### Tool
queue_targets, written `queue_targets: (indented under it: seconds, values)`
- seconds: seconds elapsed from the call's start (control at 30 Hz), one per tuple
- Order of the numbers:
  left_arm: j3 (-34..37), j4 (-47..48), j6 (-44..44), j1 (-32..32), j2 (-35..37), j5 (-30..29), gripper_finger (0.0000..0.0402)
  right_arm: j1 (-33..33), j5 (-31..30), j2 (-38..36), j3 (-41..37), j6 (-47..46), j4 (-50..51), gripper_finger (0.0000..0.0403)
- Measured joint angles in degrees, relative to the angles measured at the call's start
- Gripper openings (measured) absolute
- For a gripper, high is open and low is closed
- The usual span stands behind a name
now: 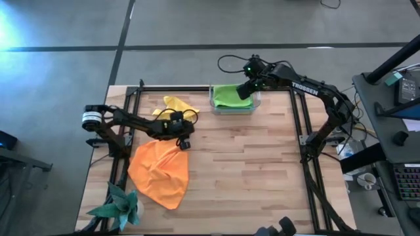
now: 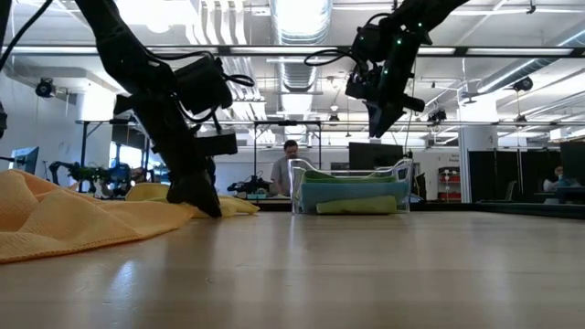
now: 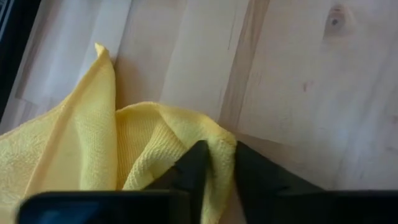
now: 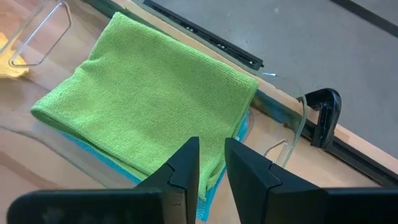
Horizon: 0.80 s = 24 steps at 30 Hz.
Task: Fold microfiber towels
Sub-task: Fold the yellow microfiber cloth
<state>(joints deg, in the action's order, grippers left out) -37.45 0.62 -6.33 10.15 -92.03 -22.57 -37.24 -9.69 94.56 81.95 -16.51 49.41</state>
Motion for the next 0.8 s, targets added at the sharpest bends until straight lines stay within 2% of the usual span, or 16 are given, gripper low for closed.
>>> queue_targets:
  seconds: [0.13, 0.43, 0.53, 0.7, 0.8]
  values:
    - [-0.17, 0.03, 0.02, 0.00, 0.00, 0.17, 0.0008, 1.22, 3.37, 0.00, -0.02, 0.02, 0.22, 0.0073]
    - [-3.72, 6.41, -0.10, 0.00, 4.81, 1.30, 0.0002, 7.23, 3.67, 0.00, -0.02, 1.28, 2.51, 0.0070]
    - [-6.37, 10.30, -0.28, -0.07, 7.67, 1.38, 0.0002, 9.45, 3.69, -0.09, -0.02, 4.00, 3.61, 0.0072]
    - [-11.57, 17.98, -0.05, -0.26, 12.92, 5.64, 0.0002, 12.48, 3.72, -0.61, -0.02, 5.60, 5.64, 0.0070]
    - [-15.34, 23.35, -0.08, -0.61, 15.65, 6.08, 0.0002, 13.71, 3.68, -0.94, -0.02, 7.17, 6.38, 0.0069]
